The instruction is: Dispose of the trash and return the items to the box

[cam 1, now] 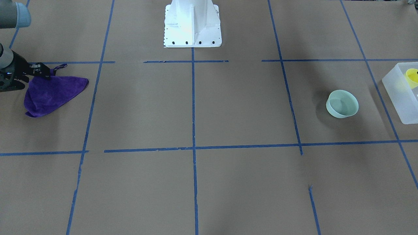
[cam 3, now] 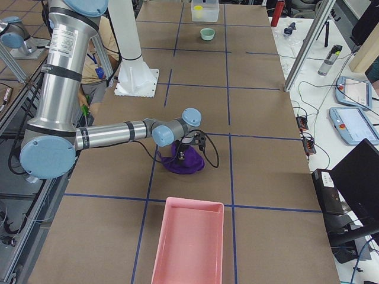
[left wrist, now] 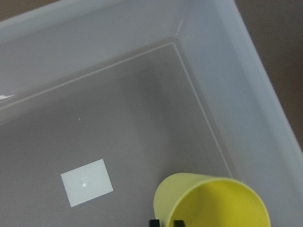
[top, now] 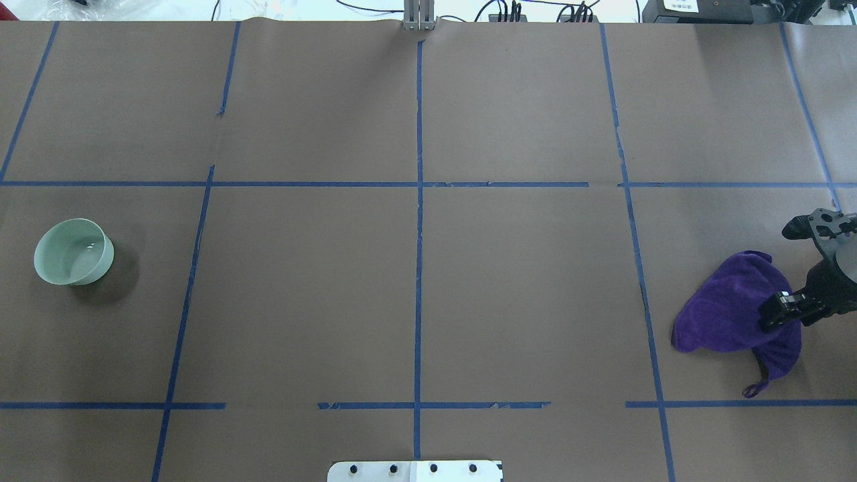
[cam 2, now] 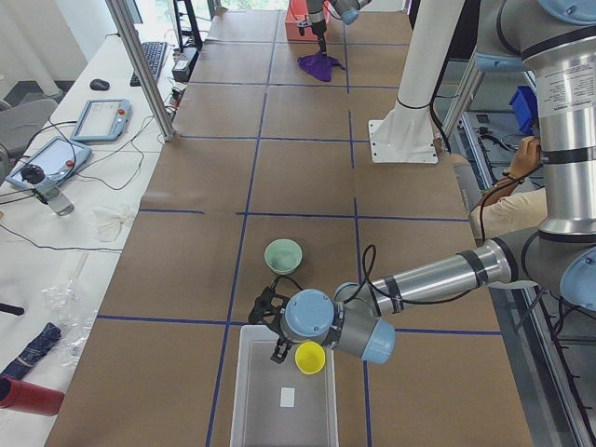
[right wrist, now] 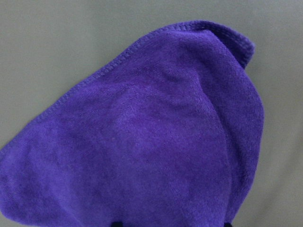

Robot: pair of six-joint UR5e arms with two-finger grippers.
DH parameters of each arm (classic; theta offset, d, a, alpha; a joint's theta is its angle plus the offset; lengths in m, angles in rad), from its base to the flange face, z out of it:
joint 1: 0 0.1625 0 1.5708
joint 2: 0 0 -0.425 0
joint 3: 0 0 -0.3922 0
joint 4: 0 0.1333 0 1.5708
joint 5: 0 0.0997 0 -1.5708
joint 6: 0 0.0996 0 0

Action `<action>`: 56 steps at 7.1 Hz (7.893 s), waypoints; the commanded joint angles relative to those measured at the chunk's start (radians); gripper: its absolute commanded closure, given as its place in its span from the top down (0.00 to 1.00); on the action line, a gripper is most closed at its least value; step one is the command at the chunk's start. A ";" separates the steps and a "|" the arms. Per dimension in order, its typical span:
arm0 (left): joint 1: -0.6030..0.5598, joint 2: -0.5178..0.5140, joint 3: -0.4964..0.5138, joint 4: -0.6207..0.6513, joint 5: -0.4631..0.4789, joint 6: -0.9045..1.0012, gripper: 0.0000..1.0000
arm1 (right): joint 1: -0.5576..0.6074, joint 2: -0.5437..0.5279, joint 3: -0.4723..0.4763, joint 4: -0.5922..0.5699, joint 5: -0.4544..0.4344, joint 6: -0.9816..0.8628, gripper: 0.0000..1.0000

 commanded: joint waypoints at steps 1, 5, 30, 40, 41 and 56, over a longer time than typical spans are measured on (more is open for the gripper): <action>0.008 -0.011 -0.043 -0.014 -0.002 -0.226 0.99 | -0.004 -0.002 -0.006 0.000 -0.003 0.004 0.00; 0.280 -0.011 -0.036 -0.315 0.073 -0.671 0.99 | 0.364 -0.026 0.238 -0.015 0.101 0.013 0.00; 0.365 0.048 -0.185 -0.354 0.208 -0.769 0.00 | 0.673 0.014 -0.038 -0.015 0.247 -0.461 1.00; -0.184 -0.162 0.367 0.081 0.243 0.393 0.00 | 0.536 0.006 0.106 -0.023 0.109 -0.325 1.00; -0.185 -0.162 0.369 0.078 0.247 0.391 0.00 | 0.535 0.006 0.102 -0.023 0.108 -0.322 1.00; 0.085 0.003 -0.292 0.405 0.029 -0.127 0.99 | 0.493 0.074 0.057 -0.153 0.075 -0.390 1.00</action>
